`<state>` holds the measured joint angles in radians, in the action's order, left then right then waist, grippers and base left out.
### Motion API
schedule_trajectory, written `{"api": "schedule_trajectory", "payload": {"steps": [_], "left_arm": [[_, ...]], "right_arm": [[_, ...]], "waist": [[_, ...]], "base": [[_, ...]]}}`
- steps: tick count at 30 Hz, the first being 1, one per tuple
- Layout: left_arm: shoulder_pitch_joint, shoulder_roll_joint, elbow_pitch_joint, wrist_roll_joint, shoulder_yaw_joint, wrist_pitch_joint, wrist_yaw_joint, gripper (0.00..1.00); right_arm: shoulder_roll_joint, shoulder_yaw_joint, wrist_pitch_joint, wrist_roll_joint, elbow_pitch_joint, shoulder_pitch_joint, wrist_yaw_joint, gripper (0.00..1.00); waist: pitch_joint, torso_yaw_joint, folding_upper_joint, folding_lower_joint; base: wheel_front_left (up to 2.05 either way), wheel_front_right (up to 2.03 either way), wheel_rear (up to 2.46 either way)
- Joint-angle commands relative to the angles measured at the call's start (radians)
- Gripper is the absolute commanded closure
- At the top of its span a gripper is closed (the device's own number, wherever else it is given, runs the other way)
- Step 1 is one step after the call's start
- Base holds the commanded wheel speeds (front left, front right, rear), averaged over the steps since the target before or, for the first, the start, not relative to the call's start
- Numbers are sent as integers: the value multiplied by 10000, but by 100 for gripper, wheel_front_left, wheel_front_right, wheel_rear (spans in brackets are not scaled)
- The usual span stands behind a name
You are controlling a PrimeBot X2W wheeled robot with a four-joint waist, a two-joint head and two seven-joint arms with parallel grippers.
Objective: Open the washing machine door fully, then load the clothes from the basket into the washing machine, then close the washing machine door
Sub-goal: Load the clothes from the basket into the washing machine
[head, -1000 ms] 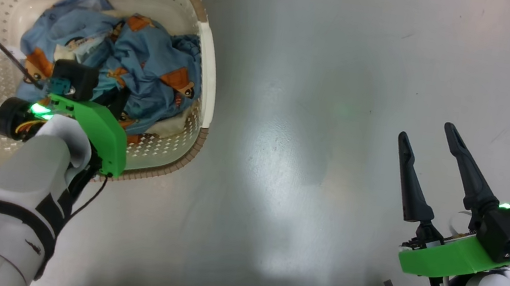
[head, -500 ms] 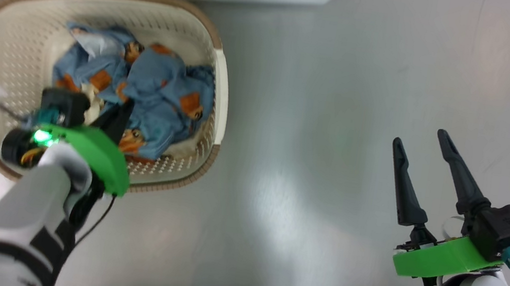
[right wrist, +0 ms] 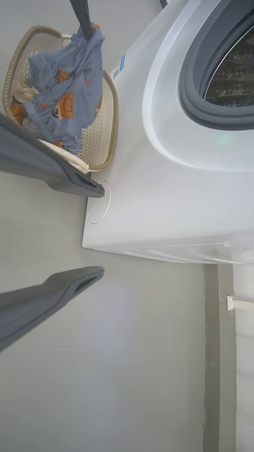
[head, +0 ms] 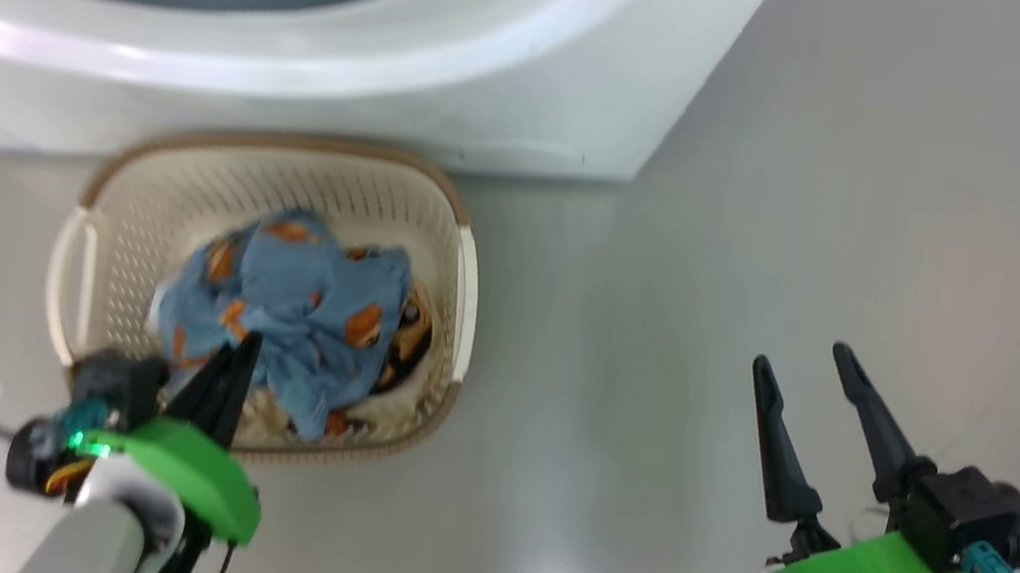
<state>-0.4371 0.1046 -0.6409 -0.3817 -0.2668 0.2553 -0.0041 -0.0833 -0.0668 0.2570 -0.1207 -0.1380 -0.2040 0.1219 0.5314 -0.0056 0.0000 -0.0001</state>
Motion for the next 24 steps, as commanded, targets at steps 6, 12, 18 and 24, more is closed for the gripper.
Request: {"api": "schedule_trajectory", "payload": {"steps": [6,12,18,24], "left_arm": [[1787,16,1627,706,1445,64,125,100],[3059,-235,2975,1183,2159,64,174,100],[4107,-407,3991,1424,2495,64,235,100],[5091,-508,4946,1564,2680,64,378,100]], "right_arm": [[148,-146,48,-209,46,721,88,0],[223,-96,48,-286,-77,1205,88,0],[271,-74,48,-316,-149,1638,88,0],[292,-75,48,-294,-203,2061,88,0]], "waist": [[-2466,136,0,1],[-3464,28,0,1],[-4210,23,0,1],[-4954,160,0,1]], "base": [[0,0,0],[0,0,0],[0,0,0],[0,0,0]]}}
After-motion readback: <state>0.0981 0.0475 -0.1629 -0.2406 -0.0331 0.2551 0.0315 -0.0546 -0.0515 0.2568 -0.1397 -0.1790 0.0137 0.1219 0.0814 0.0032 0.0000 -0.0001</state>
